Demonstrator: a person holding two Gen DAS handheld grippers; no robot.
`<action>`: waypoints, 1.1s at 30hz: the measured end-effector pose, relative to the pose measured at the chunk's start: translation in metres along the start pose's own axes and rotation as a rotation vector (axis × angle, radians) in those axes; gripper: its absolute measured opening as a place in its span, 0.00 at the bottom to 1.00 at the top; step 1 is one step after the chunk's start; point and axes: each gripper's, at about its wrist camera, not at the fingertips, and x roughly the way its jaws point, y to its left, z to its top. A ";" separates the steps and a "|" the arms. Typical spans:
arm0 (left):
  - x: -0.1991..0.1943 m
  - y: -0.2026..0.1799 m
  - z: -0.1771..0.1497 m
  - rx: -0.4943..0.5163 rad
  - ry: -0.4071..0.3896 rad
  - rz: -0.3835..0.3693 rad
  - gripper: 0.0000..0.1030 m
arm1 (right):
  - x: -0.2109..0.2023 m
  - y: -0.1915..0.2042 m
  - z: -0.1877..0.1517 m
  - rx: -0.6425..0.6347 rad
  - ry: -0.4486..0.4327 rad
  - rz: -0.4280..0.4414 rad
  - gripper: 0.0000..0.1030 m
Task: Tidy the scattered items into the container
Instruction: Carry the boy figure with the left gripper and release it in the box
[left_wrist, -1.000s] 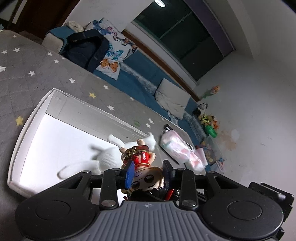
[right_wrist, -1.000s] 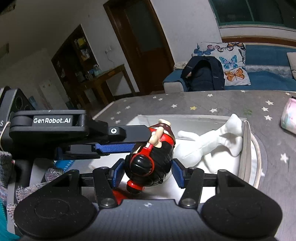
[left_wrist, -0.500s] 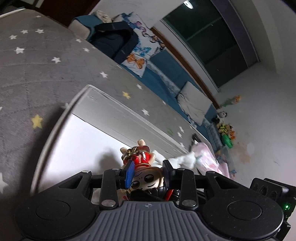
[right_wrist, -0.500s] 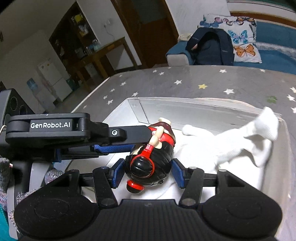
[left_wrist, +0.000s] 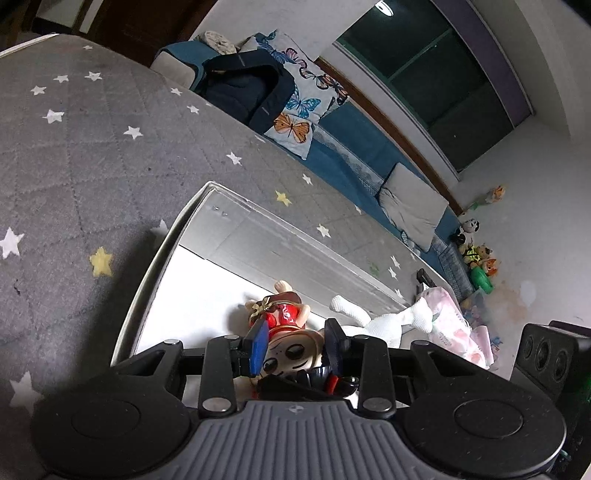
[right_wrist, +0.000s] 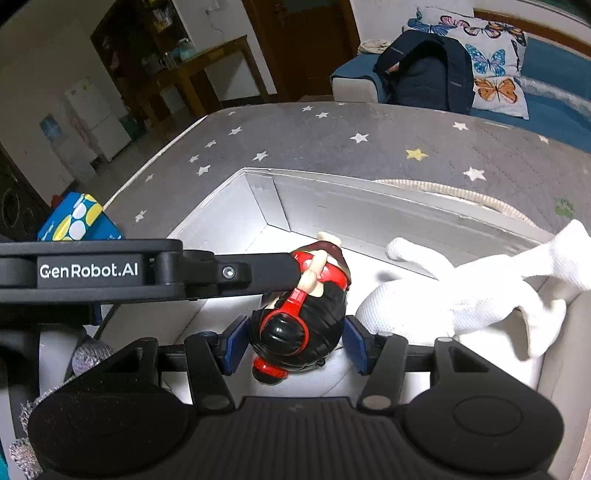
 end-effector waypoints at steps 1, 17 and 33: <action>-0.001 0.000 0.000 0.003 -0.001 0.005 0.34 | 0.000 0.000 0.000 0.001 -0.001 -0.001 0.54; -0.020 -0.013 -0.007 0.040 -0.033 0.018 0.34 | -0.032 0.006 -0.011 -0.048 -0.093 -0.056 0.55; -0.077 -0.057 -0.044 0.141 -0.108 -0.047 0.34 | -0.124 0.020 -0.067 -0.103 -0.303 -0.089 0.55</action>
